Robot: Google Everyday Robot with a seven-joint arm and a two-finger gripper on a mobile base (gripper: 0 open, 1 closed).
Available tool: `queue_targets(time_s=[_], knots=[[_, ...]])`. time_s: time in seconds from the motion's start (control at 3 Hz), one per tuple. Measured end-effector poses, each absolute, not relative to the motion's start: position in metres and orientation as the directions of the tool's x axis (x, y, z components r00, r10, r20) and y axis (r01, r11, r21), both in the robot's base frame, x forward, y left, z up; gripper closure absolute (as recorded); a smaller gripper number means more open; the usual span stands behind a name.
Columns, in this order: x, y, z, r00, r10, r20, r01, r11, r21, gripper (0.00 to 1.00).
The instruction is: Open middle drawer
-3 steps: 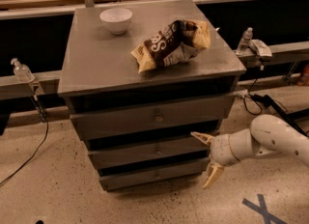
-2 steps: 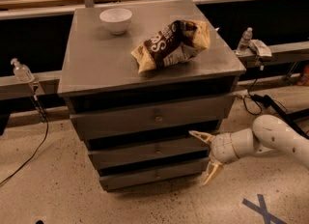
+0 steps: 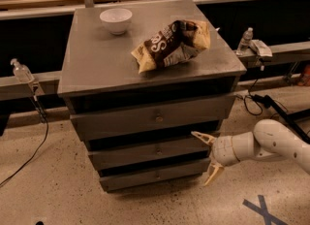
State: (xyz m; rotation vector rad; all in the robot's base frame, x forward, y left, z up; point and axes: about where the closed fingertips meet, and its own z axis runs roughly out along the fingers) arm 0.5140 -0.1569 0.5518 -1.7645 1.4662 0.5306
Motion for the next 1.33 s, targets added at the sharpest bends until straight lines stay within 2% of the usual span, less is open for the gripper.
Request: queue_targets(time_s=[0.67,1.33], knots=[[0.555,-0.179,0.507,0.23,-0.725,-0.649,-0.943,0.0,-0.333,0.0],[0.603,-0.189,0.467,0.229,-0.706,-0.67,-0.95,-0.012,-0.312,0.0]])
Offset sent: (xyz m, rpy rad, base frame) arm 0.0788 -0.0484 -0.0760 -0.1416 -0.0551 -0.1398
